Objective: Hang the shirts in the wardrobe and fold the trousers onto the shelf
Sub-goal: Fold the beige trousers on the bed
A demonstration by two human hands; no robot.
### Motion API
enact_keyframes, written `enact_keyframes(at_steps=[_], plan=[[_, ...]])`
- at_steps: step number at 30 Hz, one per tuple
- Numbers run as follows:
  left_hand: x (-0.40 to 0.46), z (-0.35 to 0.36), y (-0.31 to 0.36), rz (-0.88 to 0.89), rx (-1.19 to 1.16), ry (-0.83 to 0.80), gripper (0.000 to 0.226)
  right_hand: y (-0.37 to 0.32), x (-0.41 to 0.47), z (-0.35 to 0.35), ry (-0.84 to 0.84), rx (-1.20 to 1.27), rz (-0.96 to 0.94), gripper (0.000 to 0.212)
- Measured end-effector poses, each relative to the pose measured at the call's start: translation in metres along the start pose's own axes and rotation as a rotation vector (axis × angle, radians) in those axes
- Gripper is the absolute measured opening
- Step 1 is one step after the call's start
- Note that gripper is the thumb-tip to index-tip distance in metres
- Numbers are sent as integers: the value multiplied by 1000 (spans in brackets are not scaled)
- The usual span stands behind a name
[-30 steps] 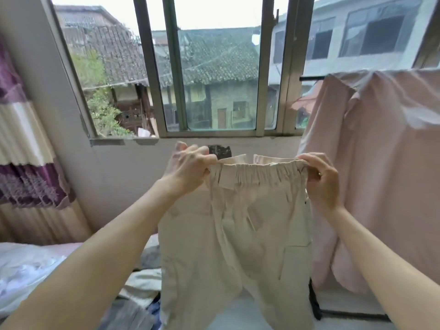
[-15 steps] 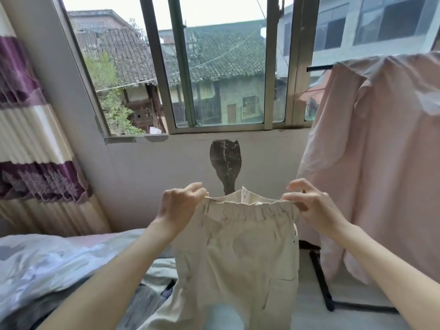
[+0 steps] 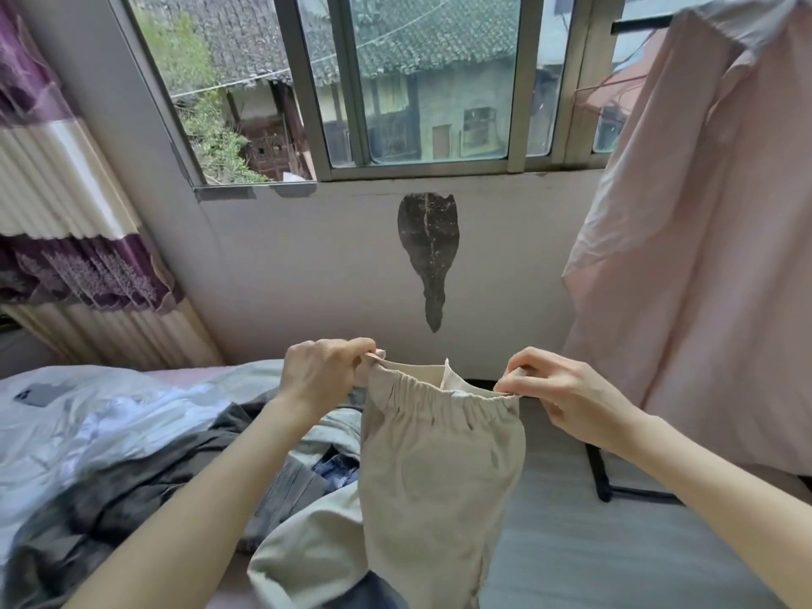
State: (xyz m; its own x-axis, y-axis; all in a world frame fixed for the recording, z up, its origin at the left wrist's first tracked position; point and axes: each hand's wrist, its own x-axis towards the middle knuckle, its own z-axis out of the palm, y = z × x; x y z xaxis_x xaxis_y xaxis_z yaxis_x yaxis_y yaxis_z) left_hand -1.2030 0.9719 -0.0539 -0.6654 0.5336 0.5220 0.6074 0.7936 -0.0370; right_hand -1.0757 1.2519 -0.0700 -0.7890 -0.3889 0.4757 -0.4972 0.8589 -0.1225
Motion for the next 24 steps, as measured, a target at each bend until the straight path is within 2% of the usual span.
enact_keyframes(at_steps=[2,4,5,7,10,11,13,15,16,17,19,21,23,24], plan=[[-5,11,-5,-218,-143,-257,20,-10,3,3,19,-28,-40,57],[-6,15,-6,-444,-530,-443,31,-22,6,8,31,-31,-123,51],[-5,15,-4,-556,-746,-455,34,-28,7,12,32,-26,-178,48],[-6,22,1,-669,-924,-411,34,-39,8,19,-2,-2,-265,43],[-13,36,11,-479,-719,-415,11,-49,8,30,-22,14,-328,36],[-14,38,15,-407,-696,-411,21,-50,8,31,-25,31,-331,36],[-18,40,20,-347,-821,-453,48,-47,8,32,-23,109,-293,35],[-21,35,19,-385,-1088,-527,71,-37,8,30,50,248,-143,32],[-22,32,17,-386,-1189,-564,78,-30,8,30,130,332,-4,27],[-23,29,14,-367,-1251,-600,82,-24,9,29,215,421,154,20],[-23,22,14,-305,-1332,-668,81,-18,15,25,311,523,398,25],[-19,13,20,-244,-1378,-737,71,-19,27,22,270,503,392,25],[-13,6,27,-196,-1426,-791,62,-21,40,17,119,518,323,19],[-10,3,29,-195,-1466,-807,58,-21,46,12,27,619,333,20]])
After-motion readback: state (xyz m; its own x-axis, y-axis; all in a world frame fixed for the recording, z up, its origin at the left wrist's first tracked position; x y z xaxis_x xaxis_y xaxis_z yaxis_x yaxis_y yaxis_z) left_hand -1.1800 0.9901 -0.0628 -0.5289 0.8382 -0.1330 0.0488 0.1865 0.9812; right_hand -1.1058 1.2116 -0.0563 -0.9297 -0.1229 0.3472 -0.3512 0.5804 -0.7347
